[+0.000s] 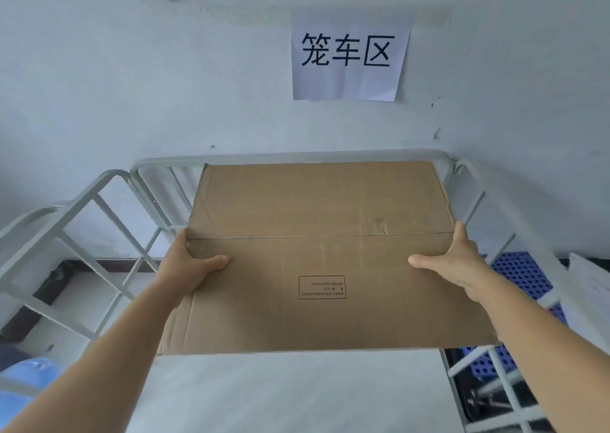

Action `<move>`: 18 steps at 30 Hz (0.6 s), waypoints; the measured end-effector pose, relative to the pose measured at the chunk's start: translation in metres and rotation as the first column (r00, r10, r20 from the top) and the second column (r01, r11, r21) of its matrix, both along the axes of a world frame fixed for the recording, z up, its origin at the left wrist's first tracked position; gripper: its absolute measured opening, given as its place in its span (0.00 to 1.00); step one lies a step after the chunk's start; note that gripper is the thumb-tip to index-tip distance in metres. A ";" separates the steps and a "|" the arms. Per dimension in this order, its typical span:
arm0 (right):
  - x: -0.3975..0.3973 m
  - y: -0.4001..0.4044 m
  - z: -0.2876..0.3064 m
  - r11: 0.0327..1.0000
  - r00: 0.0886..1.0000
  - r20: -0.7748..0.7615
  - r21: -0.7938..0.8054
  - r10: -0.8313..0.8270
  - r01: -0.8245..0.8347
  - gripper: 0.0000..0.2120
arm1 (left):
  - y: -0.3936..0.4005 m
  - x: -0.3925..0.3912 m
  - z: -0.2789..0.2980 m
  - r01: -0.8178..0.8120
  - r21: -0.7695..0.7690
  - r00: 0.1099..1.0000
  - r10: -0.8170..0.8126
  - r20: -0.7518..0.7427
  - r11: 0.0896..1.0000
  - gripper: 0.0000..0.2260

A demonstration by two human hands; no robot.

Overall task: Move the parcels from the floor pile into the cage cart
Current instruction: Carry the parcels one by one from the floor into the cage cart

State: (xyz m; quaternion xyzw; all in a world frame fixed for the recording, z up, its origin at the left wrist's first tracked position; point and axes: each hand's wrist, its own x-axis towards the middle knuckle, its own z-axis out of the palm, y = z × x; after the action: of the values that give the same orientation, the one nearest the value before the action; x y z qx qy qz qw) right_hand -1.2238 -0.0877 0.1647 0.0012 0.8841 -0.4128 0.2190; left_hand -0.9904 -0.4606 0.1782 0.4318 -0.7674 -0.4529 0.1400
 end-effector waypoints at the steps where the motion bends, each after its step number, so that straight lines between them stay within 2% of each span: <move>1: -0.009 0.001 -0.008 0.999 0.999 0.014 0.022 -0.032 0.031 0.61 | -0.005 -0.018 -0.011 0.037 0.016 0.999 -0.037 0.025 0.999 0.30; 7: -0.037 0.008 -0.045 0.991 0.993 0.089 0.109 -0.082 0.072 0.61 | -0.012 -0.066 -0.050 0.086 0.064 0.990 -0.092 0.104 0.994 0.32; 12: -0.084 0.014 -0.086 0.986 0.975 0.212 0.162 -0.067 0.032 0.62 | -0.012 -0.113 -0.097 0.084 0.131 0.977 -0.108 0.185 0.988 0.33; 18: -0.139 0.009 -0.151 0.981 0.961 0.272 0.195 -0.043 -0.011 0.61 | -0.004 -0.159 -0.162 0.061 0.150 0.951 -0.103 0.293 0.987 0.33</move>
State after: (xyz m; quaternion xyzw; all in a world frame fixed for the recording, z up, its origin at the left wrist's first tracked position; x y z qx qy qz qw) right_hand -1.3624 -0.0785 0.0133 0.0872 0.8813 -0.3218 0.3349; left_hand -1.1494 -0.4644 0.0162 0.4717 -0.7636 -0.4401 -0.0274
